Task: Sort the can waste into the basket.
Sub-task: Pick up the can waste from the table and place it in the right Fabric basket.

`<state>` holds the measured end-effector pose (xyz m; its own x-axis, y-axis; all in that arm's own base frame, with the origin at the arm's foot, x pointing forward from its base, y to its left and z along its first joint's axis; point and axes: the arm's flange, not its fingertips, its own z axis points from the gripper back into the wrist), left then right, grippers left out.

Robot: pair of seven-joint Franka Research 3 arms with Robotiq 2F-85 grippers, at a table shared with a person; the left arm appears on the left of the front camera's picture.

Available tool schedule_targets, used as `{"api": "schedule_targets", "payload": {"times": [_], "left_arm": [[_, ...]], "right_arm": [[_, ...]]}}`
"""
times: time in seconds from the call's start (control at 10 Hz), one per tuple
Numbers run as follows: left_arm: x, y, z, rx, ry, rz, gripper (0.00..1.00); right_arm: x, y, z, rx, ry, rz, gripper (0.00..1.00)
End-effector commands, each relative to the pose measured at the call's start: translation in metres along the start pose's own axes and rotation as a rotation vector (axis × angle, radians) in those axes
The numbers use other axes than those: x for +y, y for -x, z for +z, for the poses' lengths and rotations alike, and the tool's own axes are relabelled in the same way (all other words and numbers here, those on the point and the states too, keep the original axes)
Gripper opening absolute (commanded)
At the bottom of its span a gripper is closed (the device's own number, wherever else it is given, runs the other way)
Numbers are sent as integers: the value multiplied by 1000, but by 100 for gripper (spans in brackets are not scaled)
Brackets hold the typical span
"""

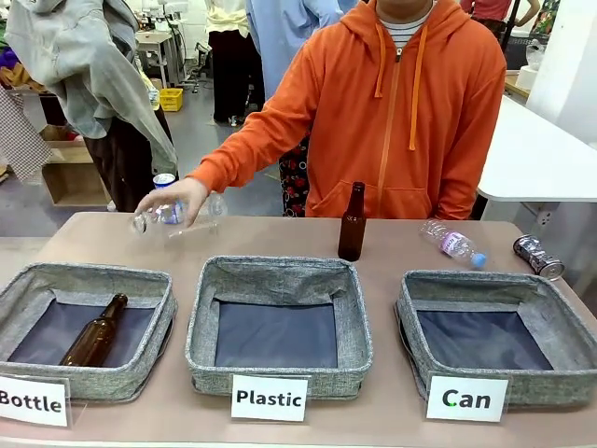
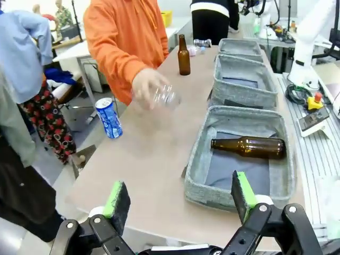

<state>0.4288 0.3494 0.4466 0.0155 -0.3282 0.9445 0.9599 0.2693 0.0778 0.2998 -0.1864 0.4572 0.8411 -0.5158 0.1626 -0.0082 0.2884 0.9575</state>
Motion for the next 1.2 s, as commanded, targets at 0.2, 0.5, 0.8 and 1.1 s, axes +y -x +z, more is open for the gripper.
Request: {"api": "schedule_targets", "payload": {"times": [0.2, 0.5, 0.8, 1.1], "left_arm": [[72, -38, -74, 152, 169, 3, 100], [139, -43, -171, 232, 231, 13, 100], [162, -30, -201, 266, 319, 66, 100], [160, -15, -198, 206, 325, -1, 100]], "right_arm": [[1, -1, -1, -14, -23, 22, 100], [1, -1, -1, -14, -23, 22, 100], [1, -1, -1, -14, -23, 22, 100], [1, -1, -1, -14, -23, 22, 100]]}}
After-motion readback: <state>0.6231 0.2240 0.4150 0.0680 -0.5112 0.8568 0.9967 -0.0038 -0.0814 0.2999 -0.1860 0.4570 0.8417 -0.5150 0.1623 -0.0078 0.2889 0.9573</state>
